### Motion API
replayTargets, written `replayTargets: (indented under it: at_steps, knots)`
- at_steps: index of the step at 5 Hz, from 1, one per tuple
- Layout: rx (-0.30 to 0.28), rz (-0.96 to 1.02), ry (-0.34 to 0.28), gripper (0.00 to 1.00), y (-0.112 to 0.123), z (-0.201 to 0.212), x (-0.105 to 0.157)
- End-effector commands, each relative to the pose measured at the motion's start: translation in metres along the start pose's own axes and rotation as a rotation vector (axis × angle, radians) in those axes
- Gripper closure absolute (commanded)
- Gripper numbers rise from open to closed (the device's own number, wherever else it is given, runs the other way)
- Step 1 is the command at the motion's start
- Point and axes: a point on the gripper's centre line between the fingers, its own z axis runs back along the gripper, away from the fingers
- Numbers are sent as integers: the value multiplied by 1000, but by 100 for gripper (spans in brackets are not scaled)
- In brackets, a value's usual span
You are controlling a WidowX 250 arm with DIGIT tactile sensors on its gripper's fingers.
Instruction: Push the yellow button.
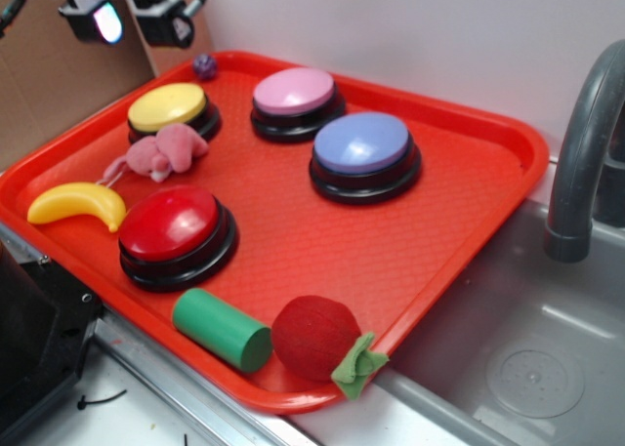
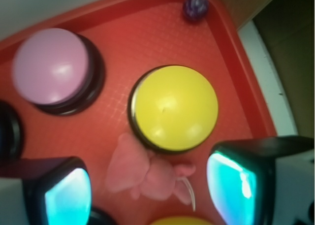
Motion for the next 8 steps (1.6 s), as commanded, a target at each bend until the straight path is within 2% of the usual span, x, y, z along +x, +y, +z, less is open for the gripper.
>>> replayTargets:
  at_steps: [1,2,4,7,8]
  knots:
    - [-10,14,10,0,21,-35,19]
    - [-6,21,23,0,25,-51,22]
    - [3,22,55,0,19,-65,18]
    - [3,-25,50,0,3,20,1]
    - [22,-25,53,0,-1,37,-5]
